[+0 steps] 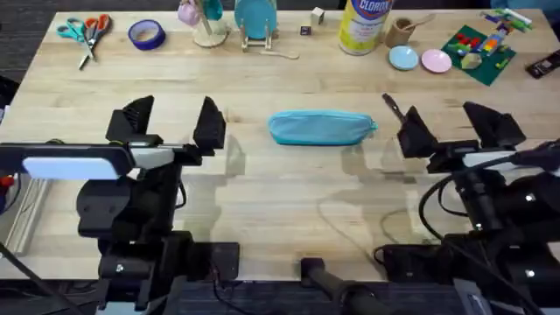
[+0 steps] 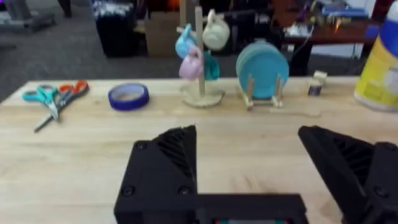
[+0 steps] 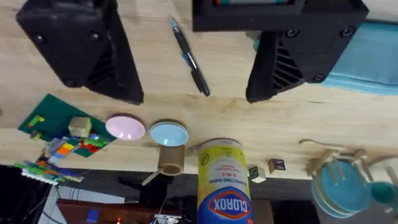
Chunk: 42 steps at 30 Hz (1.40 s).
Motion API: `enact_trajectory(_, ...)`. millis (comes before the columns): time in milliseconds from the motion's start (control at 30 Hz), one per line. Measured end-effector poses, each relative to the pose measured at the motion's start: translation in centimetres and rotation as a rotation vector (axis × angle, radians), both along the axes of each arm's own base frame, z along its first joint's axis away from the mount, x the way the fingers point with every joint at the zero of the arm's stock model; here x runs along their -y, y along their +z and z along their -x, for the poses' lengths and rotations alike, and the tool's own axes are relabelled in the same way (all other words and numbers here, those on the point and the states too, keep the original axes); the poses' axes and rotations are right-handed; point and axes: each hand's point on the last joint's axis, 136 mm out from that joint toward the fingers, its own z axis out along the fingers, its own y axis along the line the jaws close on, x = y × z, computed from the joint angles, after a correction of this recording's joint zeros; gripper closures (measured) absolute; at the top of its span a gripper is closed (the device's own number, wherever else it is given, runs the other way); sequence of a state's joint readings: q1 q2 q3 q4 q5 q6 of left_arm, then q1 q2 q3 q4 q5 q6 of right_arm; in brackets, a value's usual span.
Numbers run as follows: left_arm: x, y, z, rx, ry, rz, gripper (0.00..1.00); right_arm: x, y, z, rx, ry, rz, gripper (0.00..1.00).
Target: Unzip the bag, pick up the pens from the table one at a time and place them inside, then zip the bag closed.
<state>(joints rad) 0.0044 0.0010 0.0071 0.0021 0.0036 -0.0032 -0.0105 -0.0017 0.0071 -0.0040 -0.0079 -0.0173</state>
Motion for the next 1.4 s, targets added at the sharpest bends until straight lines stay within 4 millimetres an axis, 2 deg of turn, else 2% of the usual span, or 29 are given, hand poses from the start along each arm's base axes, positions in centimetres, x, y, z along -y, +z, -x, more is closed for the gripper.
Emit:
enact_trajectory(133, 0.0, 1.0, 0.0, 0.04, 0.001, 0.0, 0.006, 0.0, 0.4, 0.0, 0.018, 0.001, 0.017, 0.005)
enact_trajectory(367, 0.0, -0.5, -0.1, -0.038, 0.001, 0.019, 0.008, 0.1, 0.8, 0.1, -0.011, -0.002, 0.014, 0.005)
enact_trajectory(433, 0.0, -0.1, -0.1, -0.053, 0.001, 0.022, 0.009, 0.2, 1.2, 0.4, -0.056, -0.011, 0.007, 0.005)
enact_trajectory(500, 0.0, 1.2, -0.2, -0.051, 0.0, 0.025, 0.008, 0.3, 2.0, 0.6, -0.093, -0.017, 0.0, 0.005)
enact_trajectory(633, 0.3, 4.6, -0.9, -0.051, -0.02, 0.023, 0.009, 0.4, 5.1, 0.4, -0.143, -0.022, -0.009, 0.005)
enact_trajectory(833, 1.4, 7.9, -3.1, -0.164, -0.081, -0.006, 0.009, 0.2, 9.7, -1.2, -0.211, -0.012, -0.015, 0.006)
enact_trajectory(867, 2.7, 9.4, -4.9, -0.319, -0.17, -0.059, 0.01, -0.5, 13.2, -2.7, -0.289, 0.029, -0.029, 0.005)
enact_trajectory(1100, 4.6, 10.6, -7.6, -0.436, -0.307, -0.111, 0.01, -1.8, 15.4, -4.4, -0.417, 0.102, -0.054, 0.006)
enact_trajectory(1300, 6.3, 9.9, -7.5, -0.439, -0.435, -0.181, 0.01, -2.8, 14.7, -4.3, -0.452, 0.154, -0.073, 0.006)
enact_trajectory(1333, 7.5, 8.9, -7.1, -0.445, -0.542, -0.255, 0.01, -2.9, 14.5, -4.1, -0.464, 0.165, -0.072, 0.006)
enact_trajectory(1367, 9.8, 6.8, -5.6, -0.452, -0.762, -0.377, 0.01, -3.0, 14.2, -3.9, -0.476, 0.173, -0.067, 0.005)
enact_trajectory(1400, 10.2, 6.5, -5.3, -0.447, -0.802, -0.393, 0.01, -3.1, 14.2, -3.9, -0.476, 0.174, -0.066, 0.005)
